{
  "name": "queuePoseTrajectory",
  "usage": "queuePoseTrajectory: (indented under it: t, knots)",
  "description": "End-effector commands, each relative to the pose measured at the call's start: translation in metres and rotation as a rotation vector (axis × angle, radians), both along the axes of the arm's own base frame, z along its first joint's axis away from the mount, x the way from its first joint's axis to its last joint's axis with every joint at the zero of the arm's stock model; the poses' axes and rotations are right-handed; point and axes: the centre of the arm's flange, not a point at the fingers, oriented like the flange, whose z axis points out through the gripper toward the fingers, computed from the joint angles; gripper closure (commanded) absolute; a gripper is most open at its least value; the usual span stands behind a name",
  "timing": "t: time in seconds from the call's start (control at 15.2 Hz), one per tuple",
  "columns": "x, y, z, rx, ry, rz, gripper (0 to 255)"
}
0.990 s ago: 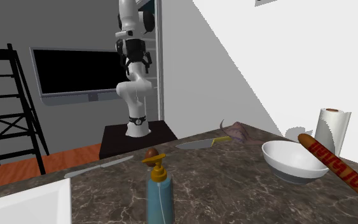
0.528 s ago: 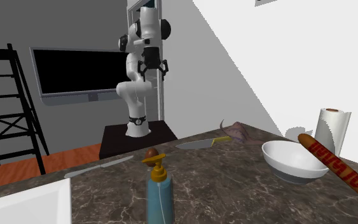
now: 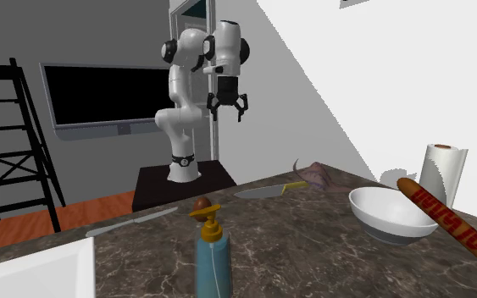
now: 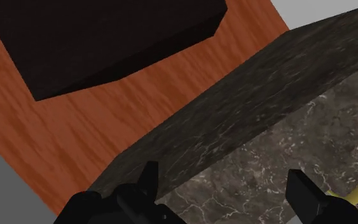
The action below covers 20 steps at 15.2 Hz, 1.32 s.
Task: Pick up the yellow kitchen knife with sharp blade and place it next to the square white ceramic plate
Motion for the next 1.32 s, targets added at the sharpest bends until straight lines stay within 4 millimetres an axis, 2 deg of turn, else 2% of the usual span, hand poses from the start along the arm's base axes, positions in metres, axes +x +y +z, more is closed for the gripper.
queuePoseTrajectory:
  t: [0.0, 0.33, 0.66, 0.99, 1.25]
  knots:
    - [0.018, 0.023, -0.012, -0.01, 0.009, -0.08, 0]
    - [0.067, 0.063, -0.046, -0.039, 0.034, -0.265, 0]
    - [0.122, 0.093, -0.082, -0.068, 0.059, -0.449, 0]
    - [0.18, 0.112, -0.12, -0.097, 0.084, -0.633, 0]
    - [0.227, 0.118, -0.152, -0.121, 0.104, -0.781, 0]
